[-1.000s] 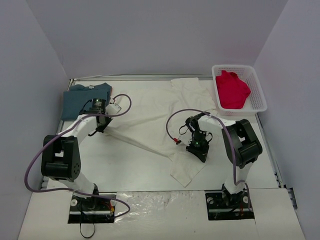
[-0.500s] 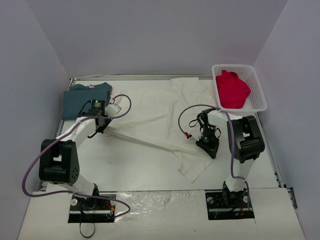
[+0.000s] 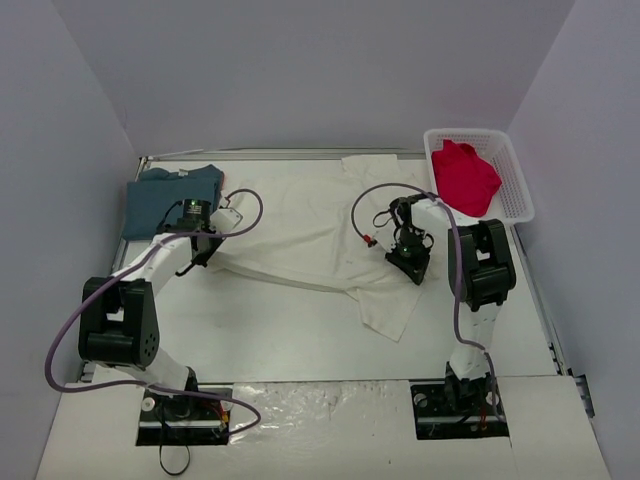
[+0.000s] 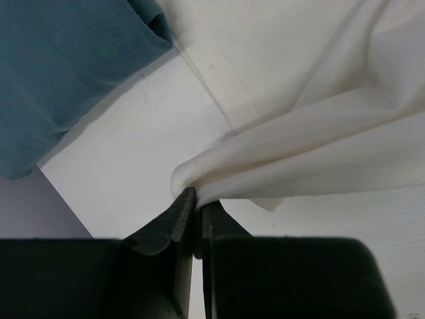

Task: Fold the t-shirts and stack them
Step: Grap the side of the flattened tshirt closest away from the robot with both arms

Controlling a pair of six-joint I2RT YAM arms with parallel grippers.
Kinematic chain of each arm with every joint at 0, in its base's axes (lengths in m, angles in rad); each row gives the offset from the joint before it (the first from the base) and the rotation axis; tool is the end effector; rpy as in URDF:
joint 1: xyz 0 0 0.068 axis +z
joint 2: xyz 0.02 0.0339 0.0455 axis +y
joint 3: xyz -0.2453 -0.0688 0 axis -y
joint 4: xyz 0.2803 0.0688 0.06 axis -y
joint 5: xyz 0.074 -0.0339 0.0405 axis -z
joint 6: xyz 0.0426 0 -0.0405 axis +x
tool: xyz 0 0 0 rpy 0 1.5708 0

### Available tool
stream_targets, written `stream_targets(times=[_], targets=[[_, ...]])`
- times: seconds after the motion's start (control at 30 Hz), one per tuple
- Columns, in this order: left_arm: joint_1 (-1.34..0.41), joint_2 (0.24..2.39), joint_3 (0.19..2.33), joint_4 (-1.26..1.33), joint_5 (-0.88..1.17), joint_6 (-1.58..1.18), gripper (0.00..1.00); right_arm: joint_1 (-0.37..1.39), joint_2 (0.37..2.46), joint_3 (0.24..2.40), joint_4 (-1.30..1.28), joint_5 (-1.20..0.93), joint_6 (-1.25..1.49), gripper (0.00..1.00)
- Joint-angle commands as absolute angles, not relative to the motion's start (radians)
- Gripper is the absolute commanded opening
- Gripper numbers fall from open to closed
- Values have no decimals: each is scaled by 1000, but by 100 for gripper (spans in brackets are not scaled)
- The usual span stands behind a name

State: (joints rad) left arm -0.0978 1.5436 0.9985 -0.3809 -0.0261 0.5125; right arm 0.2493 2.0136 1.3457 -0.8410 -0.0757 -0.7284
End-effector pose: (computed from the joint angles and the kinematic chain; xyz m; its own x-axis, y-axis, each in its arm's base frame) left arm 0.3526 -0.0335 0.1715 -0.6530 0.5566 -0.5136 0.4615 0.8301 0.3129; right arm 0.3767 0.0992 0.0924 -0.5550 -0.8262 -0.0964 -0.8308 0.5563 0.0152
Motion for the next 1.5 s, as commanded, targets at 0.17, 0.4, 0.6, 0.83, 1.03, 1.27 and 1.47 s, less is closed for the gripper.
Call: stream_targets(times=[0.17, 0.4, 0.6, 0.83, 1.03, 1.27, 1.47], targets=[[-104, 1582, 1038, -391, -41, 512, 2, 272, 1913, 1445, -969, -181, -790, 15], [-103, 1577, 1025, -382, -44, 514, 2, 345, 1709, 1338, -1138, -233, -839, 30], [-97, 1572, 1017, -380, -23, 505, 2, 471, 1635, 1192, -1100, -255, -778, 33], [-94, 1563, 1014, -391, -34, 502, 2, 528, 1667, 1036, -996, -212, -736, 34], [-94, 1554, 1008, -388, -37, 503, 2, 571, 1715, 1002, -933, -230, -709, 37], [-94, 1563, 1005, -387, -34, 503, 2, 630, 1767, 1029, -888, -252, -670, 40], [-94, 1565, 997, -379, -26, 506, 3, 652, 1850, 1022, -827, -227, -643, 40]])
